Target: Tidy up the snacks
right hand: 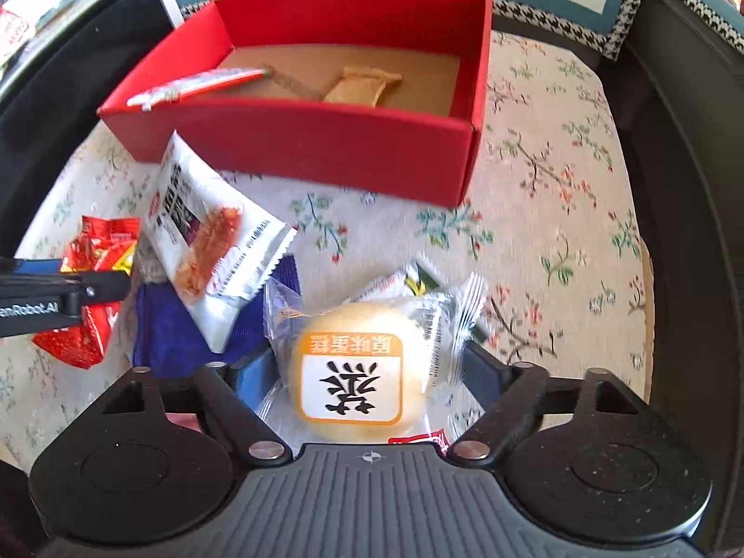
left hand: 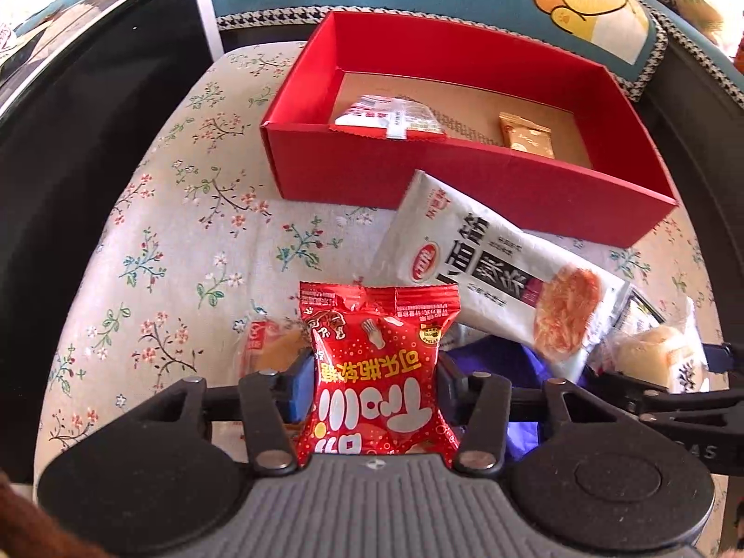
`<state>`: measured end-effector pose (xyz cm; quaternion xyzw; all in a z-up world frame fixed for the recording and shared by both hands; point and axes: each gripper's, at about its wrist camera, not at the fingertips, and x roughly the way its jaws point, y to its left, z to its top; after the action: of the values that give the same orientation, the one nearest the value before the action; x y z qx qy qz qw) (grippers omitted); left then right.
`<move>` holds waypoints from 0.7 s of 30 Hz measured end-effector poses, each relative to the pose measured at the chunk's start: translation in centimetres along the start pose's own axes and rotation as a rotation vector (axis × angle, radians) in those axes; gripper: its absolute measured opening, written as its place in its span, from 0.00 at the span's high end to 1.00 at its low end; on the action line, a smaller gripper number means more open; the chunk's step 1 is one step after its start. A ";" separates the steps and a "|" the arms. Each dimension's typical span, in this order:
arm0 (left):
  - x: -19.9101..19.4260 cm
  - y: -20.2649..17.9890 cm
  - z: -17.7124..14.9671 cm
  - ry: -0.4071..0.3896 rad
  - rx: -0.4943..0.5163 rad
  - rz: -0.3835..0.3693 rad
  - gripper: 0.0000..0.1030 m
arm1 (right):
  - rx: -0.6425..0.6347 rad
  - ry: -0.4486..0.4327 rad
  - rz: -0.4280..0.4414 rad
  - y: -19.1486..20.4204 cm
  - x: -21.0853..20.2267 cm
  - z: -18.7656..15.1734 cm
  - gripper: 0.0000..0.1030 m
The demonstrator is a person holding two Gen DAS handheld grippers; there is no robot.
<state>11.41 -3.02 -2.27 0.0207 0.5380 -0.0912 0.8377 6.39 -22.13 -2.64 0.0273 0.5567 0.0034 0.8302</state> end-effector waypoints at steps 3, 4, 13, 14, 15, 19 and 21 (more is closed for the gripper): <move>0.1 0.0 -0.1 0.008 0.011 -0.012 0.11 | 0.000 -0.005 -0.014 0.3 0.0 -0.2 0.15; 0.2 0.0 -0.2 0.011 0.012 -0.013 0.10 | 0.003 0.000 -0.009 0.4 0.0 -0.4 0.14; 0.4 -0.3 -0.5 0.020 0.049 -0.006 0.09 | 0.010 0.057 0.042 0.5 0.4 -2.1 0.12; 0.4 -0.3 -0.5 0.020 0.048 -0.005 0.09 | 0.007 0.050 0.037 0.5 0.3 -2.4 0.14; 0.3 -0.3 -0.5 0.019 0.049 -0.004 0.09 | -0.002 0.045 0.025 0.6 0.2 -2.6 0.16; -0.1 -0.6 -1.0 0.010 0.068 -0.005 0.11 | -0.025 0.028 0.005 1.2 -0.3 -3.4 0.29; -0.4 -0.6 -1.1 0.001 0.065 -0.008 0.11 | -0.020 0.028 0.017 1.3 -0.5 -3.7 0.30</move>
<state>10.11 -3.39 -2.32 0.0456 0.5352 -0.1120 0.8360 2.79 -20.71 -3.48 0.0236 0.5680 0.0163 0.8226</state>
